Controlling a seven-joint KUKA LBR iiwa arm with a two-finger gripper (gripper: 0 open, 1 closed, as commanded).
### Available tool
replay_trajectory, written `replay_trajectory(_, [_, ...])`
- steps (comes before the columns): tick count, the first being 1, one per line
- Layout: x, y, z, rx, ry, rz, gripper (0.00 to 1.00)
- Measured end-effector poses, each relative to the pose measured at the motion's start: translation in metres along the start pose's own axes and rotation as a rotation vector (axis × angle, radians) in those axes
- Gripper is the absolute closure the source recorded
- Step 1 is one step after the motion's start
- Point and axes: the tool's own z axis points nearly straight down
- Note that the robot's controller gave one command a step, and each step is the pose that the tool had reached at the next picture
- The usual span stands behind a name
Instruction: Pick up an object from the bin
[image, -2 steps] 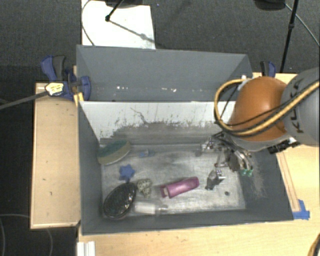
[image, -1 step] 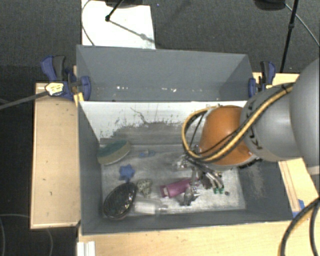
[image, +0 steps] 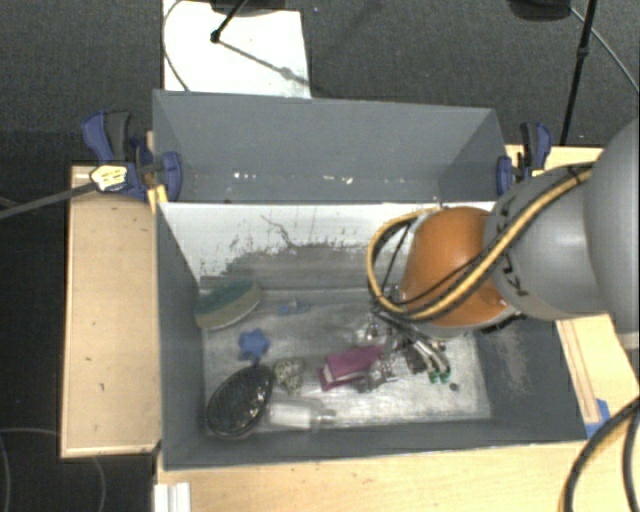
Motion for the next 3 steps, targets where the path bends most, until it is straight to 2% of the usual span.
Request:
replay_trajectory(1, [-0.005, 0.059, -0.103, -0.002, 0.001, 0.024, 1.0])
replay_trajectory(2, [0.014, 0.004, 0.002, -0.002, 0.006, 0.082, 1.0])
replay_trajectory(3, [-0.001, -0.014, -0.162, 0.001, 0.001, 0.098, 1.0])
